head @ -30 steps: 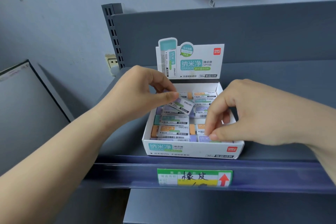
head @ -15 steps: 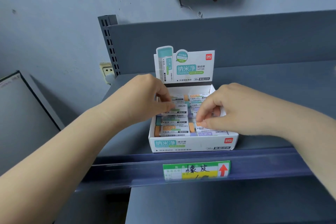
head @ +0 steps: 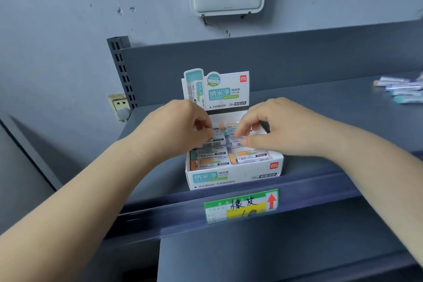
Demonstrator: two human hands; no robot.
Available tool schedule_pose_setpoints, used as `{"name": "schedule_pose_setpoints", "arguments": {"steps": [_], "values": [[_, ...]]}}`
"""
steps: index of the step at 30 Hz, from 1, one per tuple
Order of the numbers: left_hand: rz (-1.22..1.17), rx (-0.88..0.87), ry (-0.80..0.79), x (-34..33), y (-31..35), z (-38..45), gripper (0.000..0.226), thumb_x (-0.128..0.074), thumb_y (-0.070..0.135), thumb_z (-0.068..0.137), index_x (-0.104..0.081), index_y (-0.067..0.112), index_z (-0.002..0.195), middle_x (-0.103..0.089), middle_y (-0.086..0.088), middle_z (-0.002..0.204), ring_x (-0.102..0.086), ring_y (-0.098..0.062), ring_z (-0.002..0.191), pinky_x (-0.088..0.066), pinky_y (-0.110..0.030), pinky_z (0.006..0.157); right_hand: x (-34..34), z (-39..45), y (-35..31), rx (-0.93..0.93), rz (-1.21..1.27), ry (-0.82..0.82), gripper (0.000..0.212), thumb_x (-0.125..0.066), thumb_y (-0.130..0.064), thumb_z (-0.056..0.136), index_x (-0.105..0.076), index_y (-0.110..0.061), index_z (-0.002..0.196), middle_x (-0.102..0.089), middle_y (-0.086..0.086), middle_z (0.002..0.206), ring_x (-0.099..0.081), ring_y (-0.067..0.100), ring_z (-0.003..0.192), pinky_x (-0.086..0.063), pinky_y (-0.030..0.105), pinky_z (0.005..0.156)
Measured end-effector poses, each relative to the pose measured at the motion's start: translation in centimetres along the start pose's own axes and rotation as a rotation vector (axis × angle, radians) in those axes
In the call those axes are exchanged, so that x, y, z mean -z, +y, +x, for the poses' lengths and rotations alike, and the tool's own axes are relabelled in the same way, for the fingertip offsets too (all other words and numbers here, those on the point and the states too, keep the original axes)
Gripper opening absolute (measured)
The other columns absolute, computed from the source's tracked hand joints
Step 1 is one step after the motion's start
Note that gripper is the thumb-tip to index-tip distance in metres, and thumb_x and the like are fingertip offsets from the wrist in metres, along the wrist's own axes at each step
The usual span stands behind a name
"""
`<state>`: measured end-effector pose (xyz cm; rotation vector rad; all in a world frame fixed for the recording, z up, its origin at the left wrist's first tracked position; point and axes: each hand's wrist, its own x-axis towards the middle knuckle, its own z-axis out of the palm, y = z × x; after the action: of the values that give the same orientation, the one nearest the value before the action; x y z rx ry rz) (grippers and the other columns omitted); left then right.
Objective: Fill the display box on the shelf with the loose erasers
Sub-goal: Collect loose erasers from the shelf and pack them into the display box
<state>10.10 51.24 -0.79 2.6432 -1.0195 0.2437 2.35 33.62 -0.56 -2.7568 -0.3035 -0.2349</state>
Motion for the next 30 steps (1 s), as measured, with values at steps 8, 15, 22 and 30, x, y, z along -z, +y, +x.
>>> {"name": "schedule_pose_setpoints", "arguments": {"steps": [8, 15, 22, 30], "values": [[0.023, -0.088, 0.191, 0.5, 6.0, 1.8, 0.014, -0.056, 0.031, 0.085, -0.069, 0.027, 0.088, -0.062, 0.012, 0.087, -0.061, -0.016, 0.087, -0.053, -0.035, 0.078, 3.8, -3.5, 3.5, 0.001, -0.017, 0.320, 0.008, -0.062, -0.021, 0.082, -0.069, -0.024, 0.085, -0.058, -0.019, 0.073, -0.055, 0.005, 0.078, -0.037, 0.005, 0.066], [0.193, -0.224, 0.304, -2.9, 16.5, 5.8, 0.017, -0.049, 0.036, 0.088, -0.060, 0.025, 0.094, -0.047, 0.010, 0.086, -0.053, -0.017, 0.089, -0.031, -0.026, 0.068, 7.3, -9.3, 10.9, -0.087, -0.380, 0.431, 0.012, -0.053, -0.030, 0.087, -0.062, -0.026, 0.093, -0.061, -0.011, 0.091, -0.047, 0.012, 0.089, -0.035, 0.028, 0.077], [0.163, -0.342, 0.250, -8.0, 27.9, 9.6, 0.029, -0.045, 0.036, 0.090, -0.055, 0.023, 0.115, -0.058, 0.007, 0.108, -0.054, -0.017, 0.101, -0.034, -0.025, 0.071, 11.7, -17.9, 19.9, -0.246, -0.445, 0.413, 0.013, -0.052, -0.033, 0.086, -0.062, -0.028, 0.094, -0.062, -0.009, 0.095, -0.052, 0.015, 0.098, -0.031, 0.025, 0.072], [0.093, -0.368, 0.123, -12.1, 37.1, 14.4, 0.025, -0.047, 0.035, 0.088, -0.058, 0.025, 0.108, -0.062, 0.006, 0.109, -0.057, -0.022, 0.098, -0.039, -0.027, 0.071, 15.4, -24.9, 28.4, -0.444, -0.332, 0.388, 0.008, -0.057, -0.033, 0.083, -0.063, -0.030, 0.088, -0.063, -0.014, 0.088, -0.053, 0.010, 0.087, -0.043, 0.027, 0.072]]}}
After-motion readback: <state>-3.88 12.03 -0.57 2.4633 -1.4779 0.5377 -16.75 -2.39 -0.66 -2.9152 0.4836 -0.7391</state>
